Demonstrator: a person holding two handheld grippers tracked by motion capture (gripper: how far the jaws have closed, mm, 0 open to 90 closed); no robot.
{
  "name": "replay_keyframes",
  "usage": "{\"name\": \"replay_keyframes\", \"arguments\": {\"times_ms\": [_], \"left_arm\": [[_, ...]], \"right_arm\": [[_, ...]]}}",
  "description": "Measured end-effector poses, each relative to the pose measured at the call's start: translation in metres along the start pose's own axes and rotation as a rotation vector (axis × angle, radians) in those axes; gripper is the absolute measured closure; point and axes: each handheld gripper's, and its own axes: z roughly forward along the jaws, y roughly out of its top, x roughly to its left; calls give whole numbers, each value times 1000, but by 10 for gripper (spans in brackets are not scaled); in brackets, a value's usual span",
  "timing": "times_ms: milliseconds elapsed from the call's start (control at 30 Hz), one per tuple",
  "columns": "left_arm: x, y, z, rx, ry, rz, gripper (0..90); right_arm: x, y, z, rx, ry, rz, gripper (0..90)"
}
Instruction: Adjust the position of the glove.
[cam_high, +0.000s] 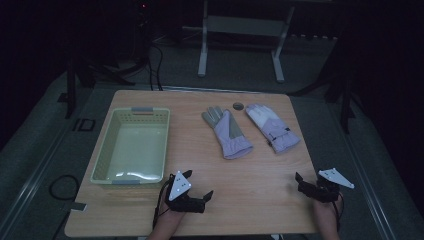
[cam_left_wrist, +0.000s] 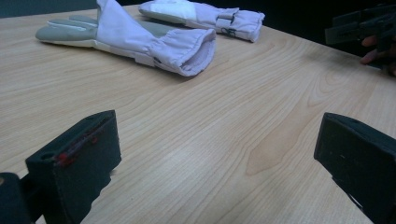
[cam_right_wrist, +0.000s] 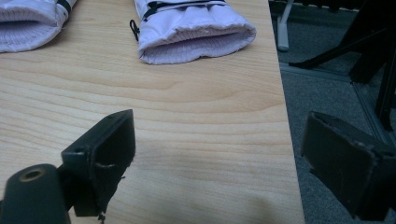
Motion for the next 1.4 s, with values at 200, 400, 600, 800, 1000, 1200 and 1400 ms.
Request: {"name": "replay_keyframes", "arguments": {"times_ms": [200, 400, 600, 800, 1000, 1200, 1400], "left_arm": [[0, 0, 0, 0, 6, 4, 7], [-1, 0, 0, -1, 4, 5, 7], [-1, 0, 0, -2, 6, 4, 7], [-1, 0, 0, -2, 4, 5, 7], [0, 0, 0, 3, -4, 0, 7], [0, 0, 0, 3, -4, 0, 7], [0, 0, 0, 3, -5, 0, 7]], "right_arm": [[-2, 0, -1, -6, 11, 21, 101], [-3, 0, -1, -8, 12, 34, 101], [-4, 8, -5, 3, 17, 33, 101], [-9, 22, -12, 30, 20, 25, 101], [-11, 42, -20, 10, 39, 26, 101], [-10, 64, -22, -8, 74, 29, 102], [-5, 90, -28, -50, 46, -6, 137]]}}
